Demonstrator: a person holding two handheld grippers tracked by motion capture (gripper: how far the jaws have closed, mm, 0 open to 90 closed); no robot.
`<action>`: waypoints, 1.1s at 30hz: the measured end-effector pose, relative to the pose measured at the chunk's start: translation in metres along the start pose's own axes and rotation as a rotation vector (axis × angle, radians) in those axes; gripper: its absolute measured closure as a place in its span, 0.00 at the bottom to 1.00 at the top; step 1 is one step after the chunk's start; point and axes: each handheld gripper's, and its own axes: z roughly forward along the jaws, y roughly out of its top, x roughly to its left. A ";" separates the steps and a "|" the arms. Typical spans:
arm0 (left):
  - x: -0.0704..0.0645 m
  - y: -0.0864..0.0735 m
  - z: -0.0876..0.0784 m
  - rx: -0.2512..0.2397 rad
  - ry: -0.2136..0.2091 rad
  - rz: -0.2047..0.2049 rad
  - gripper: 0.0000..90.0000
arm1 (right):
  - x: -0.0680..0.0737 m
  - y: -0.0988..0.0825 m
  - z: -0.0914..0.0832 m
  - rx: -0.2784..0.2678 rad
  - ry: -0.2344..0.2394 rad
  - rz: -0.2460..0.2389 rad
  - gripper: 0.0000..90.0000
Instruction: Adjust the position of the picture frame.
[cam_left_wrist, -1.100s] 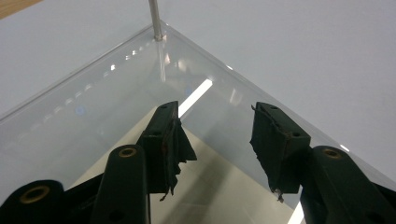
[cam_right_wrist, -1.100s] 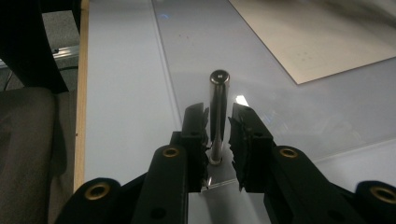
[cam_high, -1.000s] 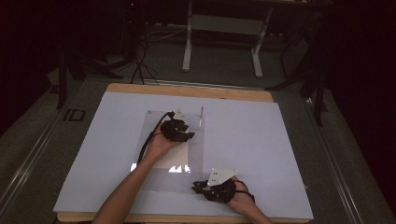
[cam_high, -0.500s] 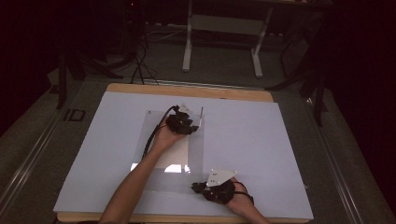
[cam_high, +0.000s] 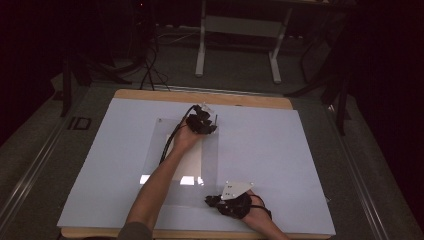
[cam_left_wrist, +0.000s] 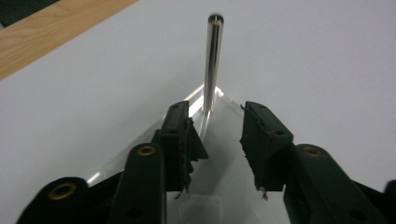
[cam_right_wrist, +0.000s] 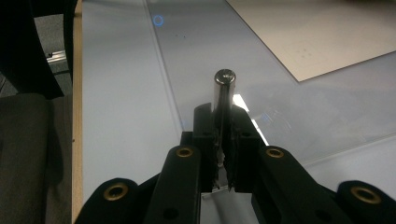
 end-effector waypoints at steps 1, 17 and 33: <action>0.000 0.001 0.002 0.005 0.004 -0.001 0.71 | 0.000 0.000 0.000 0.001 -0.001 -0.001 0.93; -0.001 0.018 0.029 -0.014 0.030 -0.036 0.87 | -0.001 -0.001 0.000 -0.002 0.011 0.006 0.93; 0.004 0.010 0.023 -0.032 -0.008 -0.012 0.89 | 0.000 -0.002 0.000 0.000 0.000 0.023 0.93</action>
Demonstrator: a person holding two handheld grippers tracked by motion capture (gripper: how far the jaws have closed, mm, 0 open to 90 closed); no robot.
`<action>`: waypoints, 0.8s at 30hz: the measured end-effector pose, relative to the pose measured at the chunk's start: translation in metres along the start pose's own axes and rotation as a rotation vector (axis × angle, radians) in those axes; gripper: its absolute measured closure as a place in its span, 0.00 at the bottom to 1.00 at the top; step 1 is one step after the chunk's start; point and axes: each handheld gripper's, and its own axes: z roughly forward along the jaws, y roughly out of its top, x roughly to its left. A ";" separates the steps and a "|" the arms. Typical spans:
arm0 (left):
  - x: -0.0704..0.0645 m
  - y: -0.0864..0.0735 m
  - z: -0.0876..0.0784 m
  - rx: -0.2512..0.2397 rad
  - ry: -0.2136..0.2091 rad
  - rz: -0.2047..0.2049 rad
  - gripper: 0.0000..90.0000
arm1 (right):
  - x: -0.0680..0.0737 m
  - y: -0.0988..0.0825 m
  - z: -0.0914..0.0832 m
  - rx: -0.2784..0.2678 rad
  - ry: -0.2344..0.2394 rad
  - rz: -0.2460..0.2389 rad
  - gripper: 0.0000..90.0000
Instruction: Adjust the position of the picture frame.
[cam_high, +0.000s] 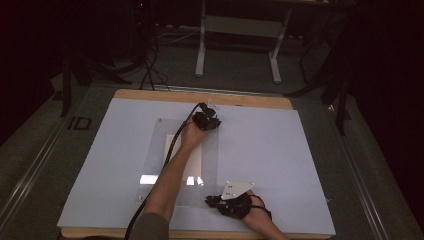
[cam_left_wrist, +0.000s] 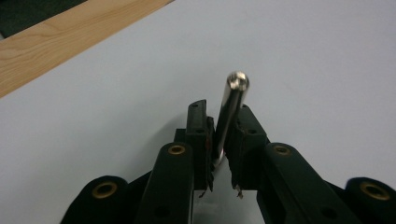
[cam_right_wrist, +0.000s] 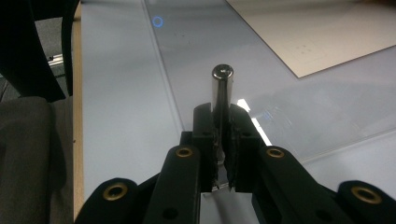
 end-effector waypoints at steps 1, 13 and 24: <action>0.001 -0.001 -0.001 0.000 -0.004 0.001 0.91 | 0.000 0.000 0.000 -0.002 -0.001 0.000 0.93; -0.002 0.001 -0.001 0.012 0.010 0.020 0.94 | 0.001 0.000 0.000 0.003 -0.013 0.014 0.93; 0.006 0.005 -0.014 0.021 0.095 0.024 0.94 | -0.007 -0.002 -0.013 -0.019 -0.032 0.089 0.93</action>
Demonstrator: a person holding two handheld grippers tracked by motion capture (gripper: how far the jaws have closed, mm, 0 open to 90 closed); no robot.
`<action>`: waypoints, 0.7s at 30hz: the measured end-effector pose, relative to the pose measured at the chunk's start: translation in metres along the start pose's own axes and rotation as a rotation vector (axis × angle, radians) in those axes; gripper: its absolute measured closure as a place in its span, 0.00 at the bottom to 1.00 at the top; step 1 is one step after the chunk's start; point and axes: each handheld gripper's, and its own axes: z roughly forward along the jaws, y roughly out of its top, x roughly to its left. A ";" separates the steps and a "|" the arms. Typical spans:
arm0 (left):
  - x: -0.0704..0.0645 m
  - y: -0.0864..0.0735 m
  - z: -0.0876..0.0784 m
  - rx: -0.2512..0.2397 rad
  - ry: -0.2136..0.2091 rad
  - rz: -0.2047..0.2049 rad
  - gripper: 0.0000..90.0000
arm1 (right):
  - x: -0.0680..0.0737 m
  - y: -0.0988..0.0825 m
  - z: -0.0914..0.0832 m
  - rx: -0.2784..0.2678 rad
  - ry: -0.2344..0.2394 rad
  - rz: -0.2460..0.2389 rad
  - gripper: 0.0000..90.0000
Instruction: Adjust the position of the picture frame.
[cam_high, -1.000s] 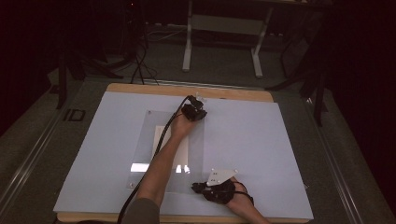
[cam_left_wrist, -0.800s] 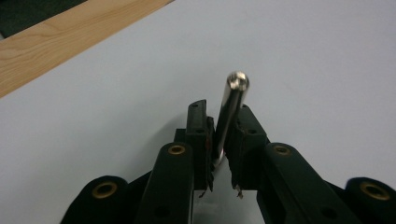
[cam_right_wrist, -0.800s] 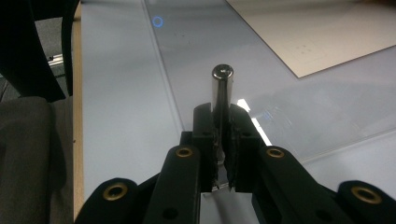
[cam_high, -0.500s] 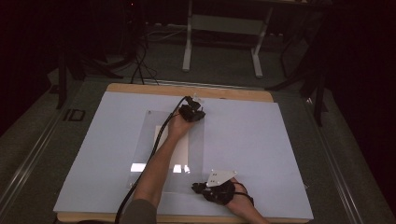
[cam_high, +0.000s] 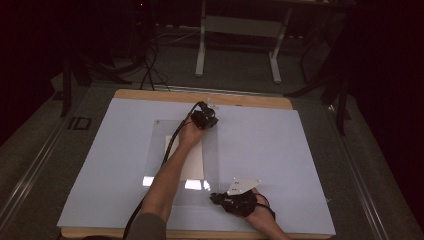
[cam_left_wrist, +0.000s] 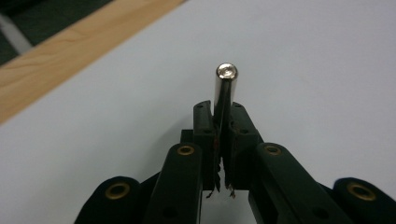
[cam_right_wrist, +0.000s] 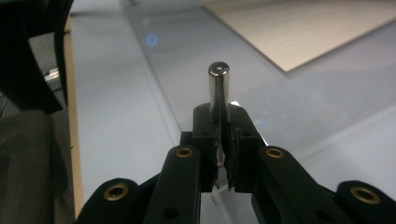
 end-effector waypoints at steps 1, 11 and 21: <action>0.004 -0.001 -0.003 0.001 0.002 -0.005 0.94 | -0.004 0.000 -0.007 -0.017 -0.025 0.026 0.93; 0.043 -0.022 -0.038 0.036 0.071 -0.073 0.94 | -0.034 -0.001 -0.030 -0.055 -0.103 0.163 0.90; 0.074 -0.045 -0.082 0.087 0.046 -0.076 0.95 | -0.081 0.005 -0.050 -0.135 -0.155 0.329 0.89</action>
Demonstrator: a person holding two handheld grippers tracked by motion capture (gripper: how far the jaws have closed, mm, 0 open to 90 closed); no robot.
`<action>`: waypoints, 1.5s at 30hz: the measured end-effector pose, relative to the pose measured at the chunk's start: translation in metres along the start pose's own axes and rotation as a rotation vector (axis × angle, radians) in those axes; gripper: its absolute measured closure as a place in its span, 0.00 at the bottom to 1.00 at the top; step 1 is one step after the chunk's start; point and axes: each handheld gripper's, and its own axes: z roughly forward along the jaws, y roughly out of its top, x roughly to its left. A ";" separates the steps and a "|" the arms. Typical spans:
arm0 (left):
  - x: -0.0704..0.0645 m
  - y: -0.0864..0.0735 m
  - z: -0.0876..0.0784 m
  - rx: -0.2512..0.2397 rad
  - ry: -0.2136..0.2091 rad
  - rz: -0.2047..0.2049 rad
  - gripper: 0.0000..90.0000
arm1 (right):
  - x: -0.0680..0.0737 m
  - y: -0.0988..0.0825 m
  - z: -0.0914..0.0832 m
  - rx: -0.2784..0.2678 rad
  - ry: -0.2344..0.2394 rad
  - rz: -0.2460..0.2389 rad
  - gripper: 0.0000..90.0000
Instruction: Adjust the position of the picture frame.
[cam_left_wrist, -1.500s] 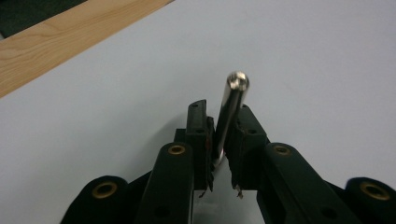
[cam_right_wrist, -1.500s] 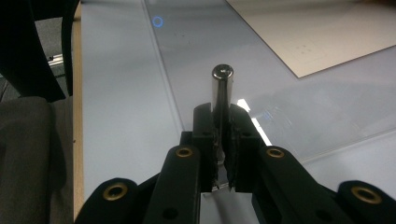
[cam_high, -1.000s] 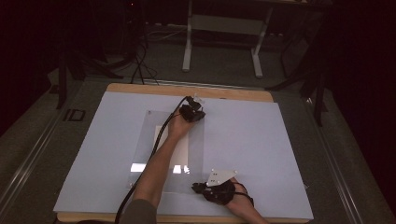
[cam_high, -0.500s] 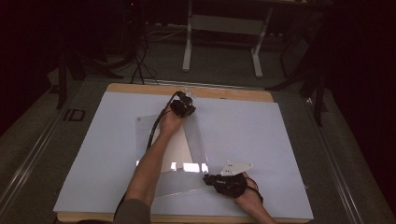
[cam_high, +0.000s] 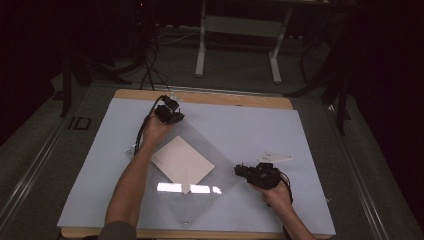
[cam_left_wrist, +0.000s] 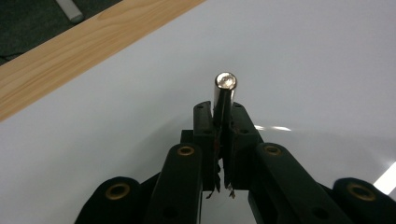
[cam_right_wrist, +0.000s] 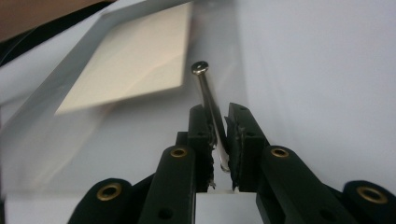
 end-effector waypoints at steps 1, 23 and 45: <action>0.002 0.000 -0.004 0.010 -0.001 0.005 0.95 | -0.005 0.003 0.000 0.000 0.003 0.012 0.89; 0.001 -0.050 -0.050 0.028 -0.095 0.031 0.95 | -0.096 0.064 0.020 0.024 -0.102 0.136 0.87; -0.004 -0.082 -0.034 0.012 -0.071 -0.039 0.95 | -0.108 0.061 0.050 0.055 -0.167 0.149 0.87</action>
